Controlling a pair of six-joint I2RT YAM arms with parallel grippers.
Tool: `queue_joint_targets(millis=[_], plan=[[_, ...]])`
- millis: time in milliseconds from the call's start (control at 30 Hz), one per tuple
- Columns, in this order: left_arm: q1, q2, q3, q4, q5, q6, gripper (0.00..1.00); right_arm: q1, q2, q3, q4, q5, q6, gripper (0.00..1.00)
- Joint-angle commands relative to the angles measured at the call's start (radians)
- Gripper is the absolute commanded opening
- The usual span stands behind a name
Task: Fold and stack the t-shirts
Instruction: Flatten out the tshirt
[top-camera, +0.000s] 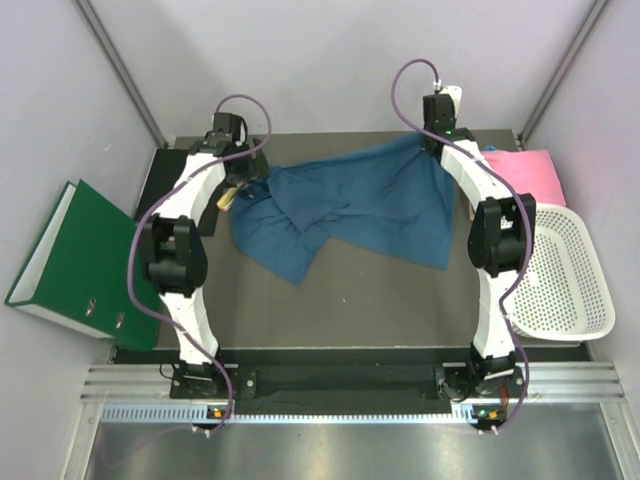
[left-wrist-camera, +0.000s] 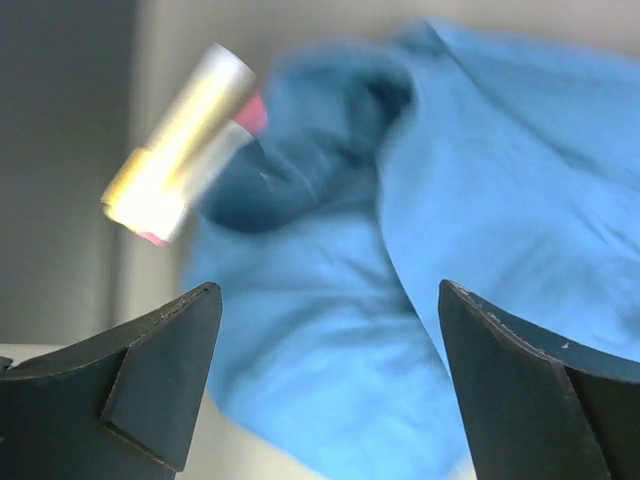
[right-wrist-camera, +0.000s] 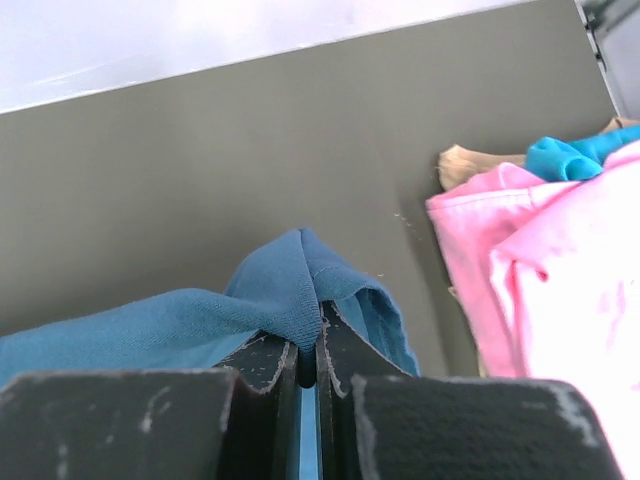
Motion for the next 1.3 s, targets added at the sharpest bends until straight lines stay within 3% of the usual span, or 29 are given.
queue_joint_targets(millis=[0,67,333,533,833,967,1033,1100,1267], plan=[[-0.005,-0.187,-0.242,0.17,0.297,-0.141,0.89,-0.049,0.027,0.056,0.039,-0.046,0.02,0.0],[-0.004,-0.209,-0.327,0.224,0.383,-0.21,0.86,-0.049,0.036,0.056,0.038,-0.06,0.025,0.0],[-0.01,-0.24,-0.55,0.364,0.501,-0.354,0.85,-0.049,0.055,0.036,0.034,-0.108,0.051,0.0],[-0.037,-0.161,-0.536,0.431,0.535,-0.402,0.82,-0.05,0.06,0.035,0.038,-0.125,0.052,0.0],[-0.097,0.0,-0.4,0.436,0.567,-0.413,0.74,-0.057,0.066,0.036,0.039,-0.131,0.055,0.01],[-0.123,0.056,-0.323,0.405,0.579,-0.405,0.57,-0.066,0.067,0.038,0.039,-0.129,0.058,0.01],[-0.135,0.073,-0.28,0.379,0.575,-0.39,0.23,-0.067,0.067,0.038,0.036,-0.129,0.058,0.01],[-0.135,0.075,-0.266,0.339,0.559,-0.385,0.0,-0.072,0.063,0.036,0.03,-0.131,0.058,0.01],[-0.116,-0.029,-0.248,0.295,0.497,-0.373,0.0,-0.072,0.015,0.004,0.024,-0.135,0.046,0.0]])
